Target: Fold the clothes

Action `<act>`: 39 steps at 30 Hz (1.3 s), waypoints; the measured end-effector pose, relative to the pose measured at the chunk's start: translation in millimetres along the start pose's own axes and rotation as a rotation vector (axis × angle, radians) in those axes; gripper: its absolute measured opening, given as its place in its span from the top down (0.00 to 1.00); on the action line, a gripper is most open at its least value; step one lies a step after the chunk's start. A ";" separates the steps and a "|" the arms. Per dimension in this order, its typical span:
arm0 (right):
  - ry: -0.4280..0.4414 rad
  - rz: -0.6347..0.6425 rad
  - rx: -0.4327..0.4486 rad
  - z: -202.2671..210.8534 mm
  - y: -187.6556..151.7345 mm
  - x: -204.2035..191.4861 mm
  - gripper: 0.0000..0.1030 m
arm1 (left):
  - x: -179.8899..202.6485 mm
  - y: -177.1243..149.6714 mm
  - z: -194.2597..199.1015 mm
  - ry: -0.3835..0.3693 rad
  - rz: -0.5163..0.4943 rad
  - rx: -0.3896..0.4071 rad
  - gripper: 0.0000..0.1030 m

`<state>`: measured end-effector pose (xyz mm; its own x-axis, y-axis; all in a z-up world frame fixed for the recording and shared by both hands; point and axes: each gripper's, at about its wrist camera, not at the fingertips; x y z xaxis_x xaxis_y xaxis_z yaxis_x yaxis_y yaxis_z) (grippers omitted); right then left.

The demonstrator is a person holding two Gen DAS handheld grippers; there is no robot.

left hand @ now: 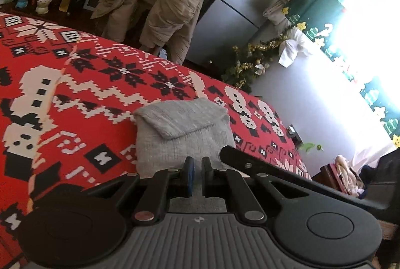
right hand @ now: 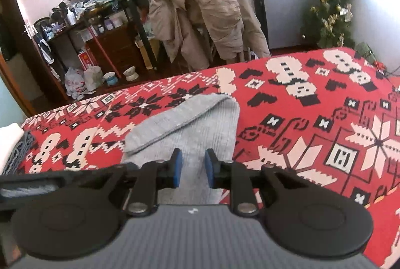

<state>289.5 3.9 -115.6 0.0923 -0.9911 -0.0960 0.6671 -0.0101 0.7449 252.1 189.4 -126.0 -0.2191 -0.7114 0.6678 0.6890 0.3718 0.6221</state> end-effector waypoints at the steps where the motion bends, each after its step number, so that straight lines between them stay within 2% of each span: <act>1: 0.010 -0.003 0.006 4.8 0.4 2.1 0.79 | 1.4 -0.7 -2.2 0.006 -0.010 -0.006 0.96; 3: 0.026 -0.020 -0.016 8.8 -0.6 5.7 0.85 | 4.1 -2.1 -6.6 0.018 -0.029 -0.017 0.96; 6: 0.042 -0.031 -0.065 1.6 -11.2 5.2 0.85 | 5.8 -4.2 -12.1 0.048 -0.055 -0.040 0.96; 14: 0.055 -0.023 -0.042 15.8 -16.0 11.7 0.83 | 14.6 -8.8 -4.0 0.044 -0.097 -0.022 0.96; 23: 0.070 -0.003 -0.084 20.7 -23.9 17.6 0.83 | 33.5 -28.7 -2.0 0.116 -0.255 -0.038 0.95; 25: 0.071 -0.013 -0.078 25.2 -23.1 23.8 0.83 | 36.8 -31.6 0.8 0.104 -0.279 -0.042 0.95; 26: 0.070 -0.028 -0.074 27.5 -21.6 29.3 0.83 | 38.6 -32.5 2.0 0.102 -0.291 -0.043 0.95; 27: 0.072 -0.052 -0.076 27.9 -18.9 36.4 0.78 | 40.4 -33.0 2.9 0.095 -0.296 -0.044 0.95; 28: 0.077 -0.081 -0.080 27.5 -15.6 44.2 0.72 | 42.2 -33.4 3.8 0.087 -0.301 -0.046 0.95; 29: 0.081 -0.109 -0.084 27.2 -12.4 51.9 0.62 | 44.0 -33.8 4.6 0.080 -0.306 -0.048 0.95; 33: 0.125 -0.229 -0.125 21.6 0.8 82.6 0.60 | 54.5 -39.8 5.4 0.042 -0.342 -0.064 0.95; 36: 0.181 -0.347 -0.175 12.3 3.8 103.6 0.54 | 62.7 -48.5 1.6 0.030 -0.397 -0.095 0.95; 39: 0.264 -0.437 -0.224 0.7 0.6 116.5 0.53 | 69.1 -57.1 -4.1 0.029 -0.445 -0.145 0.95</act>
<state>300.2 -111.7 -125.9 -0.0652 -0.8340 -0.5478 0.8233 -0.3551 0.4428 200.5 116.6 -117.1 -0.4969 -0.8001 0.3361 0.6226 -0.0588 0.7803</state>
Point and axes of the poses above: each gripper's, at about its wrist camera, not at the fingertips, and z roughly against the way its jaws point, x to its right, y to its top, and after that the axes turned 15 degrees about -y, right-handed
